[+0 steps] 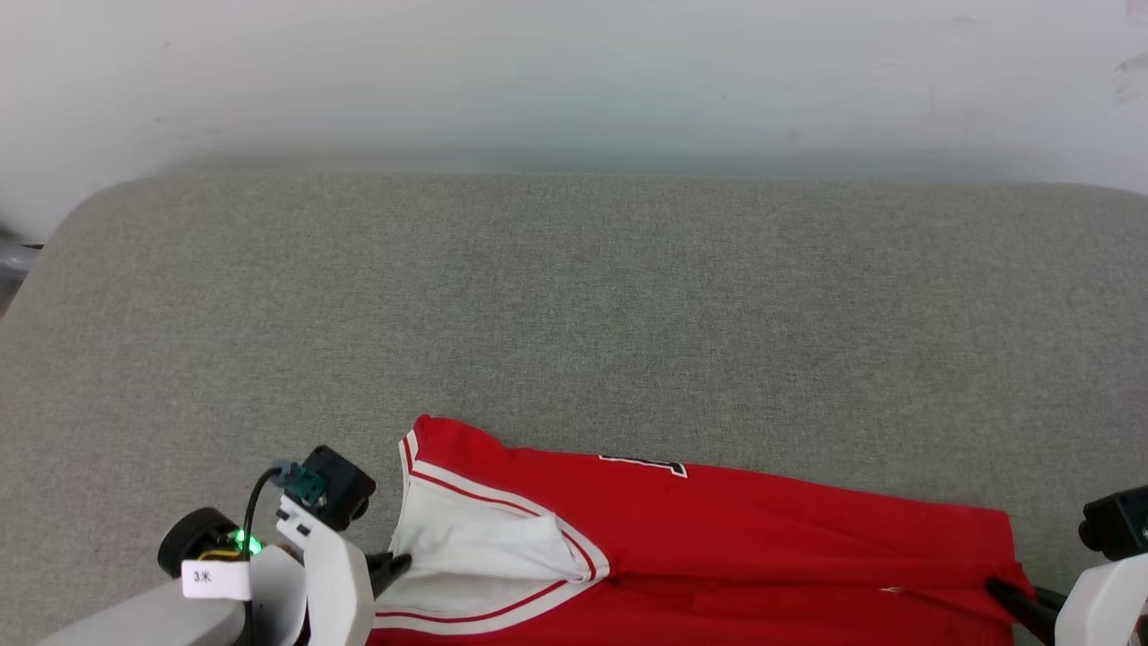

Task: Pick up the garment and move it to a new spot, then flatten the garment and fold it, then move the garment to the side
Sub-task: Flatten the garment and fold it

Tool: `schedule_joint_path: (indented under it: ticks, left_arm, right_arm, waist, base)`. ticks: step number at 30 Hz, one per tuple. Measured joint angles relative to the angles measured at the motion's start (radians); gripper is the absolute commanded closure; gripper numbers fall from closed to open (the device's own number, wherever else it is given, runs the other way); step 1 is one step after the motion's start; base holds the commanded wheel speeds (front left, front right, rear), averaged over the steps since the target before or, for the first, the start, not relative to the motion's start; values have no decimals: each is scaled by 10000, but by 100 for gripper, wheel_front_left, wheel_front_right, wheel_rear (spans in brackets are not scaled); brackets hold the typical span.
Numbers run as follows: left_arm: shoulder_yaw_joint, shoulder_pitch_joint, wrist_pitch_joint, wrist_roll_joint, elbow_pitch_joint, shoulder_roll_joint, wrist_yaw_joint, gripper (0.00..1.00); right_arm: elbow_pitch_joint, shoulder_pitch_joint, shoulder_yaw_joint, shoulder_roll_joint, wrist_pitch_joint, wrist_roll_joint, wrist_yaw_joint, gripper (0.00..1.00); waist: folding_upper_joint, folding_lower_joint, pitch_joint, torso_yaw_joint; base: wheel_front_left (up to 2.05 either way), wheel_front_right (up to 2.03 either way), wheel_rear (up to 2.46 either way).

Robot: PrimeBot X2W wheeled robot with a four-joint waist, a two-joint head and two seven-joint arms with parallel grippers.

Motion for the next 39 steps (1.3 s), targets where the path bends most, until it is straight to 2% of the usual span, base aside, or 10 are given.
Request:
schedule_joint_path:
  ticks: [5,10,11,12,13,16,19,28,34,39]
  left_arm:
    - [-6,681,-163,-123,82,-136,136,100]
    - [-4,1076,-226,-228,725,-541,144,100]
    - [2,1116,-295,-228,871,-614,127,98]
    - [33,1152,-431,-230,980,-673,134,42]
    - [79,1174,-591,-230,1074,-719,165,0]
    - [301,1239,-1160,-222,1177,-761,290,0]
    - [558,1386,-1852,-69,1114,-667,648,0]
    - [1555,1925,-4418,504,600,-512,2500,0]
    - [2516,2395,-4920,1198,407,-777,3620,0]
    - [4307,3114,-4945,2717,-90,-1340,4399,0]
  right_arm:
    - [-42,479,-173,251,303,-157,0,100]
    - [339,593,-23,535,495,-311,0,100]
    - [426,569,4,573,433,-372,2,68]
    - [514,550,23,604,355,-431,2,30]
    - [545,539,27,660,267,-414,2,0]
    - [437,537,75,698,-50,-311,8,0]
    - [107,589,-65,474,-176,-17,4,0]
    - [-1005,780,-1152,-332,297,754,0,0]
    - [-725,769,-1423,-754,1273,1221,0,0]
    - [-414,705,-1547,-767,1626,1538,0,0]
  waist:
    - [0,0,203,-15]
    - [0,1,457,-58]
    - [-1,0,487,-63]
    - [0,1,499,-58]
    - [0,1,493,-57]
    - [0,1,386,-49]
    - [0,1,199,-50]
    - [0,1,-257,0]
    - [0,1,-286,174]
    - [0,1,-161,399]
  base:
    - [0,0,0]
    - [0,0,0]
    - [0,0,0]
    - [0,0,0]
    - [0,0,0]
    - [0,0,0]
    - [0,0,0]
    - [0,0,0]
    - [0,0,0]
    - [0,0,0]
